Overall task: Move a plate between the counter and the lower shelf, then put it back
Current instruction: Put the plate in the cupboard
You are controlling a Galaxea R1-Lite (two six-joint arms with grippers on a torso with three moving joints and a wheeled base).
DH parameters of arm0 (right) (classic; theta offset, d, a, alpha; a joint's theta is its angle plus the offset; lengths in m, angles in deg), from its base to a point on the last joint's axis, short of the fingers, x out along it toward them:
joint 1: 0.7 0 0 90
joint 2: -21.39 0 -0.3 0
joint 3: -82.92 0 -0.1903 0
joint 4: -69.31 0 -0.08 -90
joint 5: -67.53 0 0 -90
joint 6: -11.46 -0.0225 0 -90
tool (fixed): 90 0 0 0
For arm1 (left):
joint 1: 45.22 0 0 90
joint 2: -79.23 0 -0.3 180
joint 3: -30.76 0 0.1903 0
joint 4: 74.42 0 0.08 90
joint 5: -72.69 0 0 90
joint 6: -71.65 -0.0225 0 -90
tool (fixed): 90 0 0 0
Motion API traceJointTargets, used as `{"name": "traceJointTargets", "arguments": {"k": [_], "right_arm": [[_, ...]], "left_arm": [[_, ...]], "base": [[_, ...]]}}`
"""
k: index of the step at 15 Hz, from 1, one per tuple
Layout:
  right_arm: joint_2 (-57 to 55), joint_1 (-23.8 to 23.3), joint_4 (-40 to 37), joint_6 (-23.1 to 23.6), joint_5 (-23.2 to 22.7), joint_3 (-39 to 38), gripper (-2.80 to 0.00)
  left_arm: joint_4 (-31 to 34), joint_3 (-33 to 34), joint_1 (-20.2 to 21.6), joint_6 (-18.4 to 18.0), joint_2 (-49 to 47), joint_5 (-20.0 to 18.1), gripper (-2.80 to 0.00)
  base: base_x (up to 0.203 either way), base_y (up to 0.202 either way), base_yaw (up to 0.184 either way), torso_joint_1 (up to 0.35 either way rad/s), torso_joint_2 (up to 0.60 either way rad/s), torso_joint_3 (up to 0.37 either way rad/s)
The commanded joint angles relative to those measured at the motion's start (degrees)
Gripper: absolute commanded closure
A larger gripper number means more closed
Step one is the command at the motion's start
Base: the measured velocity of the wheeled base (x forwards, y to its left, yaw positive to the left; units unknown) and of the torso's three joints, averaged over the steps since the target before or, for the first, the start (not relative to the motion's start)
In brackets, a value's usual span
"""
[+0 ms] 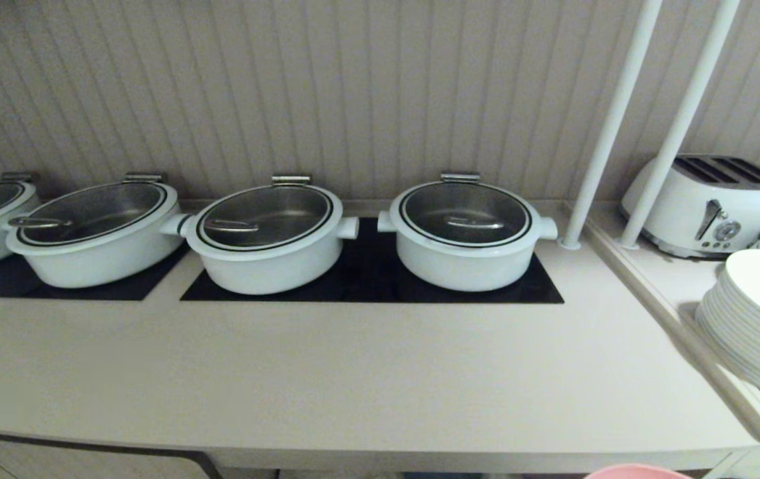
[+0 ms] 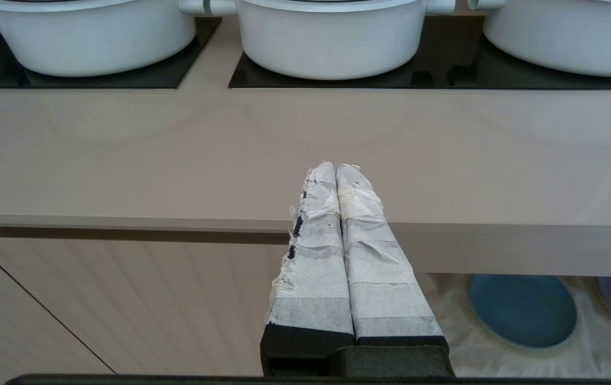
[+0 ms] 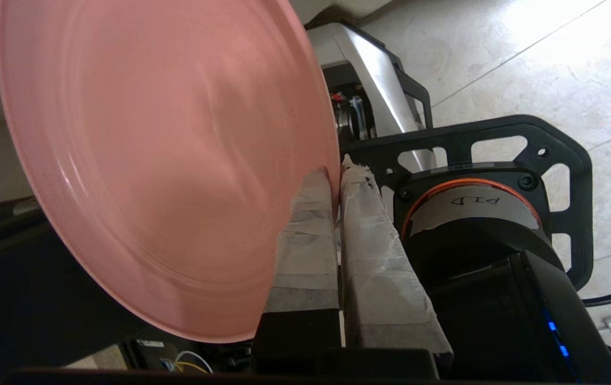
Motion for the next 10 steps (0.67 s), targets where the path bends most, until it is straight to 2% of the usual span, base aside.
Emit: {"name": "traceJointTargets", "arguments": {"k": [1,10], "right_arm": [[0.0,0.7,-0.1,-0.2,-0.1,-1.0,0.00],[0.3,1.0,0.5,-1.6,0.0,-1.3,0.00]], "left_arm": [[0.0,0.0,0.0,0.0,0.0,0.0,0.00],[0.0,0.0,0.0,0.0,0.0,0.0,0.00]], "base": [[0.000,0.000,0.000,0.000,0.00,0.000],[0.000,0.000,0.000,0.000,0.00,0.000]]}}
